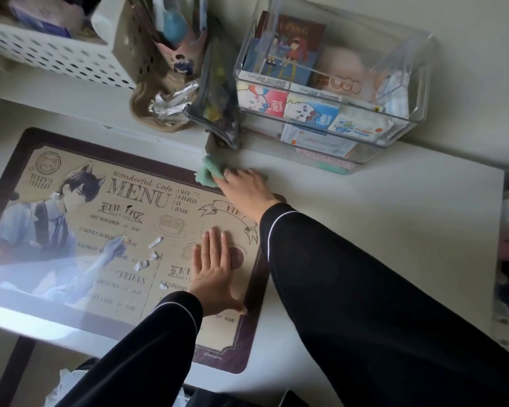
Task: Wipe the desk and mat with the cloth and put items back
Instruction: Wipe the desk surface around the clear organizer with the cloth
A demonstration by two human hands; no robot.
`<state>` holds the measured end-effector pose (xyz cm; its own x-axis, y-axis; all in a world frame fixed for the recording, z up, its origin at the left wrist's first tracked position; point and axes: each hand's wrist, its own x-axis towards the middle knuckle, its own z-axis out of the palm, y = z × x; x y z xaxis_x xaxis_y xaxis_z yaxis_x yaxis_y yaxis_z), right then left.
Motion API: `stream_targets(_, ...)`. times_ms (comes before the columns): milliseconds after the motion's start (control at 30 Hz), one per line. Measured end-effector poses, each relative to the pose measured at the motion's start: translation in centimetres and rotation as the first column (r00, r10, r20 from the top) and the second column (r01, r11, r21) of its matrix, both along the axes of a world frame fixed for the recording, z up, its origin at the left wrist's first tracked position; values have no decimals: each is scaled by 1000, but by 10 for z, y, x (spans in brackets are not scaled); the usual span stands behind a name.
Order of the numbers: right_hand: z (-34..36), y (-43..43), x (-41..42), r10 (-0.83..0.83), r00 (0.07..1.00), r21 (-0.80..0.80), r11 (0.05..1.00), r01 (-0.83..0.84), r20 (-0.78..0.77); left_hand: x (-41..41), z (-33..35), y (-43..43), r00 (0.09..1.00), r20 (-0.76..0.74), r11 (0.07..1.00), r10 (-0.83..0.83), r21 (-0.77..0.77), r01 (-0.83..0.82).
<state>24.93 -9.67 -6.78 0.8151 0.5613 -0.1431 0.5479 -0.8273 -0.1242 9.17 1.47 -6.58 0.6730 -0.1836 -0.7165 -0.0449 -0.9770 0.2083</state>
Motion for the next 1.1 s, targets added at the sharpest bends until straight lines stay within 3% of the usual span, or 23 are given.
stream_targets(133, 4, -25, 7, -400, 916, 18, 916, 400, -14, -1, -2, 0, 1000, 5, 1000, 0, -10, 0)
stream_targets(167, 7, -22, 0, -399, 917, 11, 917, 398, 21, -2, -1, 0, 1000, 4, 1000, -2, -10, 2)
stream_targets(233, 6, -12, -25, -198, 980, 5, 980, 198, 30, -1, 0, 0, 1000, -3, 1000, 2, -7, -2)
stream_targets(300, 4, -20, -55, 93, 994, 21, 996, -91, -63, 0, 0, 0, 1000, -6, 1000, 10, -9, -10)
stream_targets(367, 3, -55, -62, 163, 985, -32, 986, -165, -56, -1, 1, 0, 1000, -8, 1000, 6, -8, -6)
stream_targets(433, 5, -106, -48, -138, 990, -91, 986, 138, 4, -2, 1, 0, 1000, -7, 1000, 1, -13, -1)
stream_targets(500, 4, -159, -39, -442, 895, -123, 886, 446, 61, -1, 1, 0, 1000, -10, 1000, -3, -10, 3)
stream_targets(533, 4, -173, -39, -509, 857, -113, 850, 515, 78, -1, 1, -1, 1000, -13, 1000, -4, -6, 4)
stream_targets(633, 8, -151, -67, -515, 855, -35, 855, 518, 61, 0, 4, -2, 1000, -14, 1000, -9, -7, 9)
stream_targets(733, 11, -103, -140, -415, 906, 68, 905, 421, -81, 0, 7, -2, 1000, -18, 1000, -8, -19, 8)
stream_targets(800, 11, -92, -194, -162, 984, 2, 987, 162, -72, -1, 8, -4, 1000, -16, 1000, -7, -30, 6)
stream_targets(867, 8, -108, -222, 98, 994, -16, 995, -99, -45, -1, 7, -3, 1000, -16, 999, -7, -40, 6)
stream_targets(900, 10, -122, -216, 141, 990, -29, 989, -142, -28, -1, 7, -2, 1000, -12, 999, -10, -40, 9)
stream_targets(933, 10, -138, -204, 89, 996, -56, 995, -88, 8, -1, 6, -2, 1000, -10, 999, -15, -37, 15)
stream_targets(1000, 7, -176, -175, -270, 962, -95, 957, 274, 49, -2, 5, -1, 1000, -8, 999, -24, -38, 23)
stream_targets(1033, 7, -196, -164, -506, 861, -132, 852, 507, 41, -3, 4, -1, 1000, -2, 999, -24, -37, 24)
stream_targets(1100, 5, -221, -153, -891, 454, -55, 454, 889, -9, -5, 3, 0, 1000, 7, 999, -25, -36, 26)
